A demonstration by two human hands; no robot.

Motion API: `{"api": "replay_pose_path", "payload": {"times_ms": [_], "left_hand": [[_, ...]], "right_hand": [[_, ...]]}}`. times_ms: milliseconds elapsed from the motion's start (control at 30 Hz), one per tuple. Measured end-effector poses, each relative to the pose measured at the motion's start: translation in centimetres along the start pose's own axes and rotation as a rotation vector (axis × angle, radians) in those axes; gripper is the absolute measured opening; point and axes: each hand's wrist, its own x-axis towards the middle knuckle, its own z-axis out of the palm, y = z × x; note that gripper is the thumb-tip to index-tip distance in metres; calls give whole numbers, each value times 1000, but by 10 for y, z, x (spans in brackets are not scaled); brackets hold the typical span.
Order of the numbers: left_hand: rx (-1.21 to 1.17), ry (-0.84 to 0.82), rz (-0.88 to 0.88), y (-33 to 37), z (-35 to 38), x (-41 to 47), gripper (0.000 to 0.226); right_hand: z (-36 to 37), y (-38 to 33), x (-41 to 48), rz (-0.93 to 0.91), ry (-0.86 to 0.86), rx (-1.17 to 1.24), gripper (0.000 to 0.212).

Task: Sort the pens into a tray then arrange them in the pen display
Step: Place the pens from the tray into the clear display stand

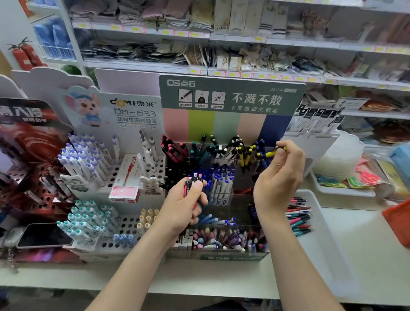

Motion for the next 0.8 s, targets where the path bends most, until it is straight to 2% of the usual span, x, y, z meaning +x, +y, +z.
{"api": "replay_pose_path", "payload": {"times_ms": [67, 167, 233, 400, 567, 600, 700, 800], "left_hand": [[-12, -22, 7, 3, 6, 2, 25], [-16, -40, 11, 5, 13, 3, 24], [-15, -50, 6, 6, 16, 3, 24], [1, -56, 1, 4, 19, 5, 31], [-49, -43, 13, 3, 16, 7, 28], [-59, -43, 12, 2, 14, 8, 28], [-58, -56, 28, 0, 9, 9, 33], [-31, -88, 36, -6, 2, 8, 38]], "right_hand": [[5, 10, 9, -74, -71, -26, 22], [14, 23, 18, -120, -413, -54, 21], [20, 32, 22, -114, -535, -150, 22], [19, 41, 29, -121, -381, -294, 19], [10, 9, 8, -133, -391, -73, 23], [7, -1, -2, -88, -449, 16, 20], [5, -21, -34, 172, -762, 220, 15], [5, -20, -59, 410, -857, 350, 16]]}}
